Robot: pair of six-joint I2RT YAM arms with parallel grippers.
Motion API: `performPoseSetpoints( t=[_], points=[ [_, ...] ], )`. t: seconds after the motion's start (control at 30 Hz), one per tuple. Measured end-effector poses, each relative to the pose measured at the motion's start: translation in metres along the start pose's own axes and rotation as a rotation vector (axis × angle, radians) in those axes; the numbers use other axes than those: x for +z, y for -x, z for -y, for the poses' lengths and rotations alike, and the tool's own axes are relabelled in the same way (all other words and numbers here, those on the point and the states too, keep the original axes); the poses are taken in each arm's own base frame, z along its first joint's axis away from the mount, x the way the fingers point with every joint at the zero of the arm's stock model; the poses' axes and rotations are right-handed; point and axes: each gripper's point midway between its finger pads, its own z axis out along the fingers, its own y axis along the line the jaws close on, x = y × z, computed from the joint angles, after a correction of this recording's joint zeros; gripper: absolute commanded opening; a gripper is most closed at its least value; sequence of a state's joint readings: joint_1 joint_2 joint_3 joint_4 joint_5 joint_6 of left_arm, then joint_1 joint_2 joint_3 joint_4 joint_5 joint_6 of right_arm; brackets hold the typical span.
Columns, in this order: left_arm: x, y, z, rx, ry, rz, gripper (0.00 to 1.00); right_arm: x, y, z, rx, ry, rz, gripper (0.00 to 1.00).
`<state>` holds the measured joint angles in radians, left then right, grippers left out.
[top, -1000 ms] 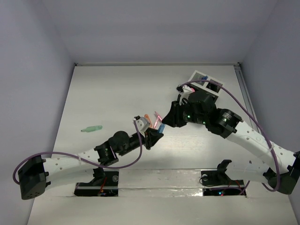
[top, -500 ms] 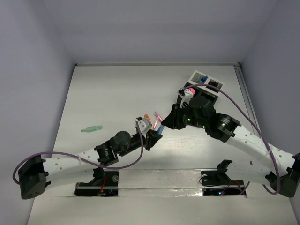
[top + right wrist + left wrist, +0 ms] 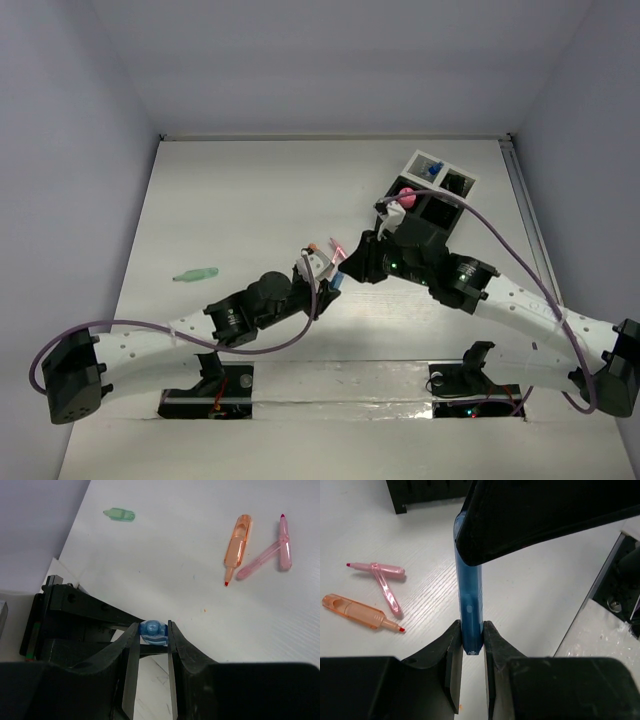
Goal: Sort the stationery into containers
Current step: Close the pen cap on the pen, then place the pen in the storage box.
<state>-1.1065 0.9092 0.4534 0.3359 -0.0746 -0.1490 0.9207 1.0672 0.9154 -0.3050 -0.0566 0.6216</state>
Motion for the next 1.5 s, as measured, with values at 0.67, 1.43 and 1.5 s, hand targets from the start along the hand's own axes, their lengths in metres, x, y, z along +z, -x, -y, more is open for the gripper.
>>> performPoseSetpoints(
  t=[0.67, 1.43, 1.5],
  points=[
    [-0.001, 0.081, 0.005, -0.117, -0.073, 0.247, 0.66, -0.001, 0.087, 0.016, 0.052, -0.156, 0.359, 0.0],
    [-0.025, 0.034, -0.023, -0.155, 0.022, 0.287, 0.99, -0.124, 0.185, 0.241, 0.028, -1.001, 0.683, 0.0],
    [-0.026, 0.032, -0.029, -0.159, 0.054, 0.292, 0.99, -0.123, 0.178, 0.252, 0.032, -1.023, 0.659, 0.0]
  ],
)
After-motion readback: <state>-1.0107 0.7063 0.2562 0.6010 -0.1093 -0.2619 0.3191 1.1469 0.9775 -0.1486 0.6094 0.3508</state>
